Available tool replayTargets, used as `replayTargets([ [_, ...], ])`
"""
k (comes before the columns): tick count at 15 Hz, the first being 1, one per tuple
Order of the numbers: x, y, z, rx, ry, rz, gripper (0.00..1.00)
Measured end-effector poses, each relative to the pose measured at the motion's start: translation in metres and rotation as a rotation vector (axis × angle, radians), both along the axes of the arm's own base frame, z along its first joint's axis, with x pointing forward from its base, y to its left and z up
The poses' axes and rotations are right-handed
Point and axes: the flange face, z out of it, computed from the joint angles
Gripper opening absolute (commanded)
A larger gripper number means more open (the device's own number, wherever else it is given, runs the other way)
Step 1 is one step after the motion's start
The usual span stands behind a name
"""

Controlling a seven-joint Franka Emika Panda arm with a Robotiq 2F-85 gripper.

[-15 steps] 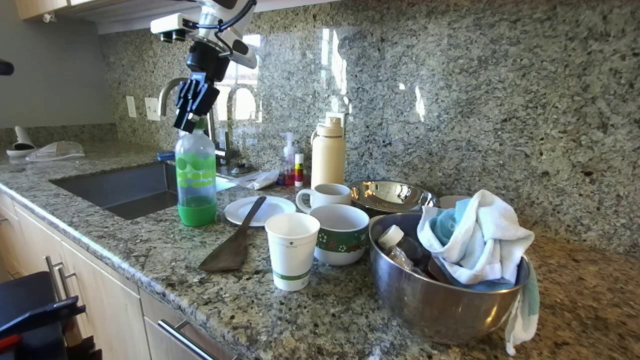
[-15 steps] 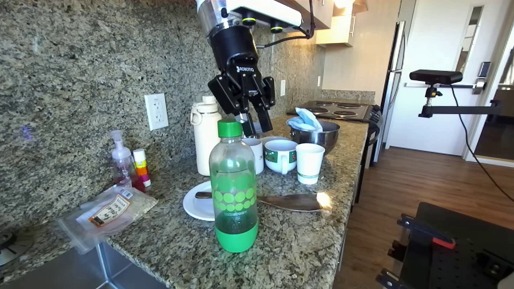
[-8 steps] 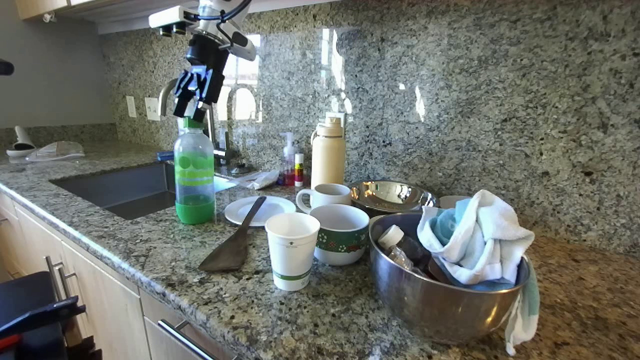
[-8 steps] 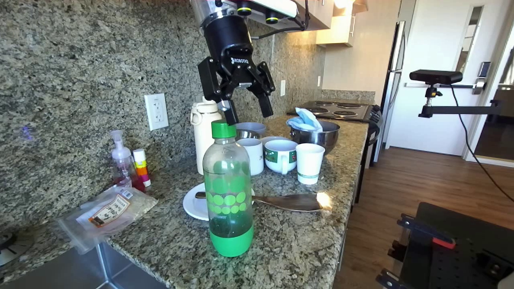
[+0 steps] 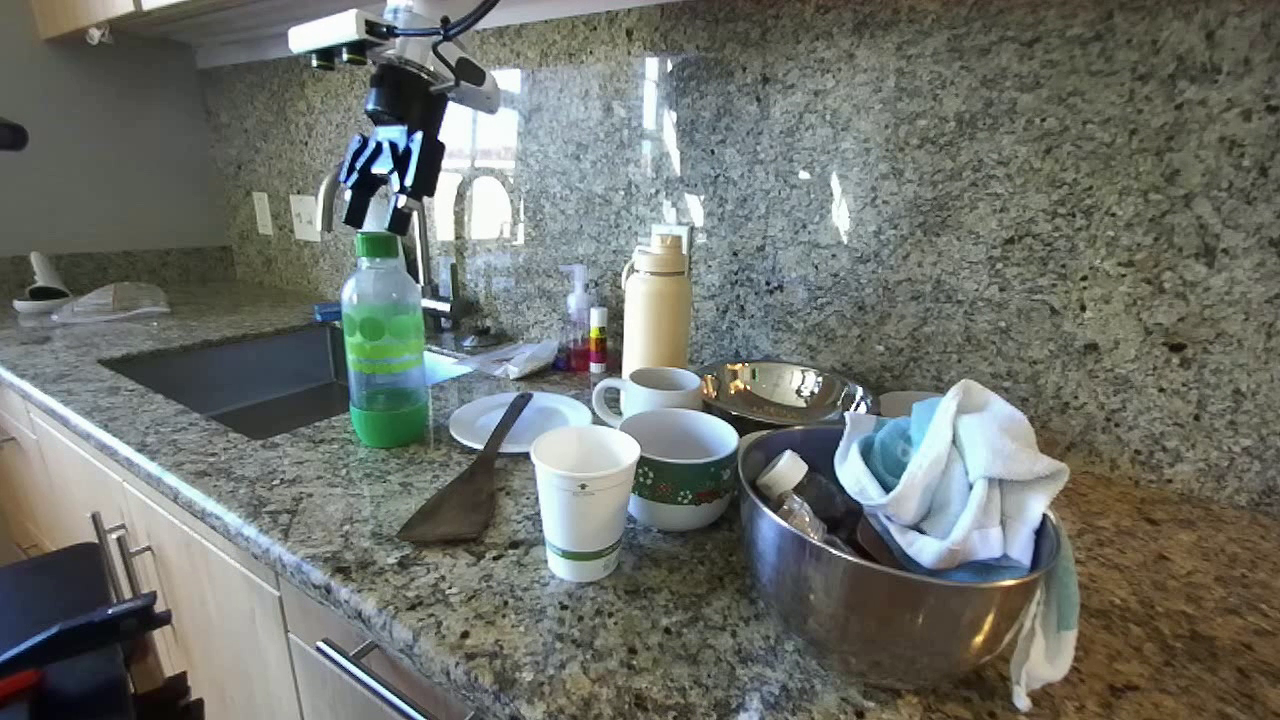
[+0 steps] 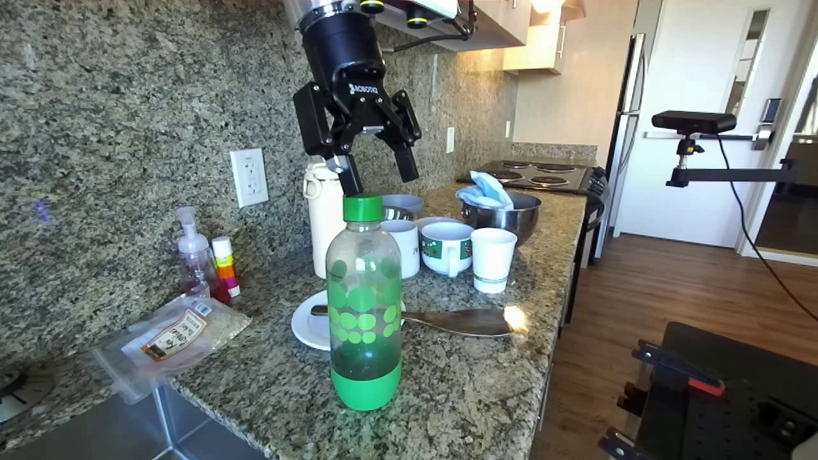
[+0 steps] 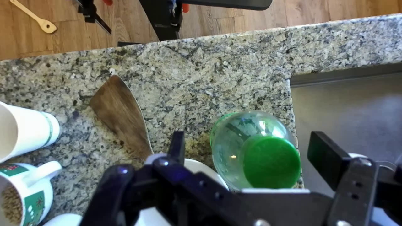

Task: Move the green bottle to the right of the silver dish

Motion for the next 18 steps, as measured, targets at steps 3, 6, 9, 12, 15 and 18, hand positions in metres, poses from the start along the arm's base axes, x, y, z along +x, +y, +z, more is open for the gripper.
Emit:
replayTargets([
  [3, 0.004, 0.009, 0.000, 0.004, -0.006, 0.017, 1.00],
  [6, 0.009, 0.015, -0.001, 0.009, -0.008, 0.025, 1.00],
  [9, 0.014, 0.018, -0.002, 0.012, -0.009, 0.028, 0.87],
  [12, 0.017, 0.019, -0.005, 0.018, -0.006, 0.042, 0.53],
  [15, 0.017, 0.021, -0.008, 0.019, -0.002, 0.047, 0.31],
  [18, 0.017, 0.023, -0.009, 0.018, 0.000, 0.050, 0.21],
])
